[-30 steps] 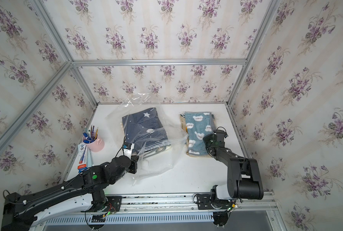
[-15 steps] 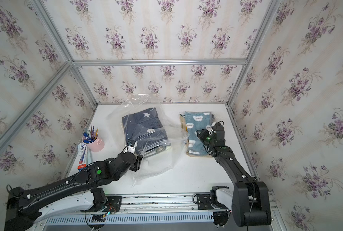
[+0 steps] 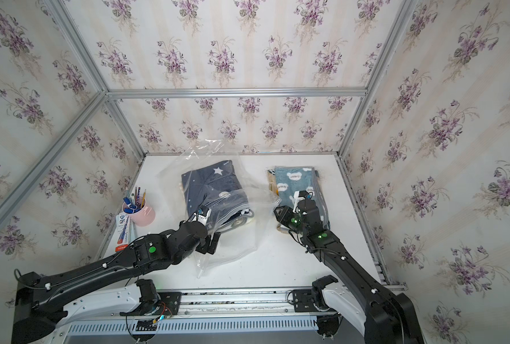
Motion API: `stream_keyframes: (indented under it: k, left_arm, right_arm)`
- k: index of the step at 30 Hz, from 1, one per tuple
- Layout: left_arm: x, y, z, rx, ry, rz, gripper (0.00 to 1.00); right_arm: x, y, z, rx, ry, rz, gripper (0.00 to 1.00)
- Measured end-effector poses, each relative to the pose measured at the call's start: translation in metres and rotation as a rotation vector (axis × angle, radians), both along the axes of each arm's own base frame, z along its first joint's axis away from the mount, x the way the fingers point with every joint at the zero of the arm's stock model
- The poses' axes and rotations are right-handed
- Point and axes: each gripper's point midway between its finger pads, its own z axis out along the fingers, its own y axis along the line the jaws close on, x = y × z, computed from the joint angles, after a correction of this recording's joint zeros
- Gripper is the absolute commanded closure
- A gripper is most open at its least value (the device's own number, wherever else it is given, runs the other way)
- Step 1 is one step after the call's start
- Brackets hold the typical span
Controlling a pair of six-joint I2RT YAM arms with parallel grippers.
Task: Take the blanket out of the vacuum bag
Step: Take out the blanket from the vacuum bag.
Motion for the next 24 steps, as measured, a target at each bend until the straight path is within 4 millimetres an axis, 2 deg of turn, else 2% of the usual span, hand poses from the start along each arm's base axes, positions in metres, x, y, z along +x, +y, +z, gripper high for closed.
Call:
stream_keyframes:
  k: [3, 6, 9, 11, 14, 18, 21, 24]
  left_arm:
    - [-0.002, -0.001, -0.003, 0.009, 0.014, -0.016, 0.08]
    - [-0.004, -0.005, -0.009, 0.026, 0.038, -0.039, 0.19]
    - [-0.003, -0.011, -0.011, 0.04, 0.055, -0.057, 0.4]
    - [-0.003, -0.016, -0.011, 0.039, 0.066, -0.067, 0.5]
    - [-0.005, -0.021, -0.014, 0.03, 0.084, -0.084, 0.61]
    - [-0.005, -0.022, -0.012, 0.028, 0.087, -0.087, 0.73]
    - [-0.005, -0.022, -0.002, 0.007, 0.07, -0.086, 0.75]
    - [-0.004, -0.019, 0.007, -0.015, 0.047, -0.081, 0.76]
  right_arm:
    - [-0.006, -0.004, 0.013, 0.011, -0.046, -0.015, 0.73]
    - [-0.018, 0.001, 0.014, 0.032, -0.047, 0.005, 0.77]
    - [-0.035, 0.021, 0.013, 0.017, -0.04, 0.073, 0.77]
    - [-0.052, 0.048, 0.021, 0.007, -0.056, 0.165, 0.78]
    - [-0.064, 0.07, 0.027, -0.005, -0.081, 0.227, 0.82]
    - [-0.075, 0.093, 0.002, -0.024, -0.026, 0.281, 0.86]
    - [-0.08, 0.112, -0.01, -0.03, 0.009, 0.322, 0.87]
    - [-0.085, 0.133, -0.012, -0.019, 0.006, 0.36, 0.88]
